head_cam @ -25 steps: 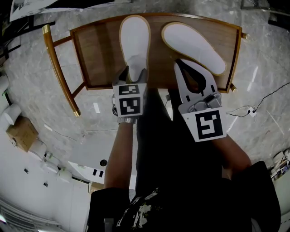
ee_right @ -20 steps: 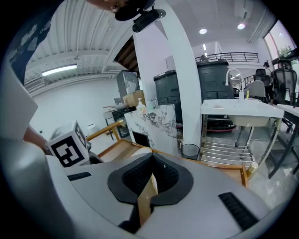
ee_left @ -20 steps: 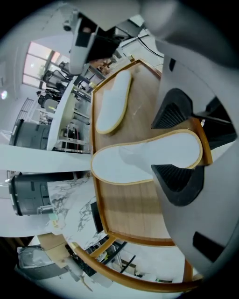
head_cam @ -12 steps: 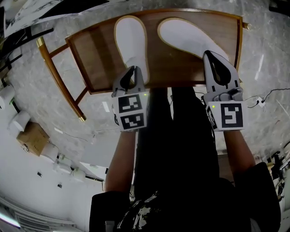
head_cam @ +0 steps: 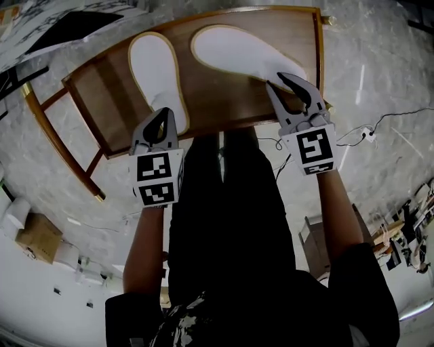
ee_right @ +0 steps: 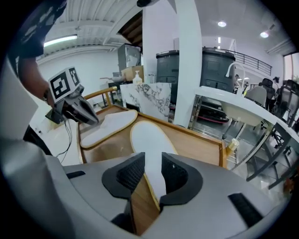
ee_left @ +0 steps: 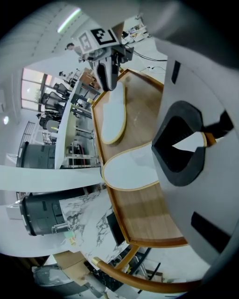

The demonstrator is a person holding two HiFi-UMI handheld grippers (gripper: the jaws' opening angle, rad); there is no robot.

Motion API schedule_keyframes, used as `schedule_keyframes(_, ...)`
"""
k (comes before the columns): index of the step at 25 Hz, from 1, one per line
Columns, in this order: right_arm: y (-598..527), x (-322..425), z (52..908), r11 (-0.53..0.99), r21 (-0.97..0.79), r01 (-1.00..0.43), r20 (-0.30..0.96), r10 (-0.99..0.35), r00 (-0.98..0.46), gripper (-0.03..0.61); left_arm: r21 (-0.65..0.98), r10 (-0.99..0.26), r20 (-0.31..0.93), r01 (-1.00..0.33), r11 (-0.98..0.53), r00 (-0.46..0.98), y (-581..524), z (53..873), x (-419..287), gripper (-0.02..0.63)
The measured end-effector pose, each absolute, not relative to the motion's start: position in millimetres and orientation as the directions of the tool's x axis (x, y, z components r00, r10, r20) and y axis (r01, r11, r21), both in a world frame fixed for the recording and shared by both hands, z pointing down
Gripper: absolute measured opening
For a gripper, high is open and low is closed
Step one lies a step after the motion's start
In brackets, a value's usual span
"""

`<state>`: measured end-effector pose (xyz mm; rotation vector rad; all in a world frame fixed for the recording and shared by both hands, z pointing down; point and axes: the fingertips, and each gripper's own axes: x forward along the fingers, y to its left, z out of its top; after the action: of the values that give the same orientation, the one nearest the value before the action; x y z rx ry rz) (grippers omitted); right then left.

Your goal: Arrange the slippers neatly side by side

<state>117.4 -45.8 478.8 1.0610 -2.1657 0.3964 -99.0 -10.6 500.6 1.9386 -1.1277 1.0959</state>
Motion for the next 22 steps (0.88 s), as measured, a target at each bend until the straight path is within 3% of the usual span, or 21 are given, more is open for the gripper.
schedule_keyframes(6,-64.7,108.6,477.2,0.73,0.081,-0.679,0.708,-0.522,-0.476,0.103,0.14,-0.367,0.87,-0.878,-0.457,0.33,-0.6,496.8,-86.3,0.003)
schedule_keyframes(14,-92.2,91.3,503.2,0.751,-0.007,-0.661,0.718,-0.456,-0.526,0.115,0.162,-0.352,0.859,-0.851,-0.5,0.371,14.6,489.3,-85.5,0.003)
schedule_keyframes(15,-92.7,91.7,506.1,0.746,-0.017,-0.665,0.724,-0.45,-0.523,0.111,0.165,-0.352,0.858,-0.85,-0.5,0.374,16.1,488.9,-86.6,0.003)
schedule_keyframes(17,-92.9,91.6,507.8,0.736,-0.024,-0.677,0.734,-0.447,-0.512,0.015,0.168,-0.358,0.855,-0.853,-0.494,0.375,17.6,488.8,-90.8,0.003)
schedule_keyframes(22,-86.8,86.6,495.2,0.669,-0.055,-0.741,0.727,-0.482,-0.489,0.009,0.17,-0.362,0.852,-0.854,-0.491,0.378,21.7,489.5,-98.9,0.003)
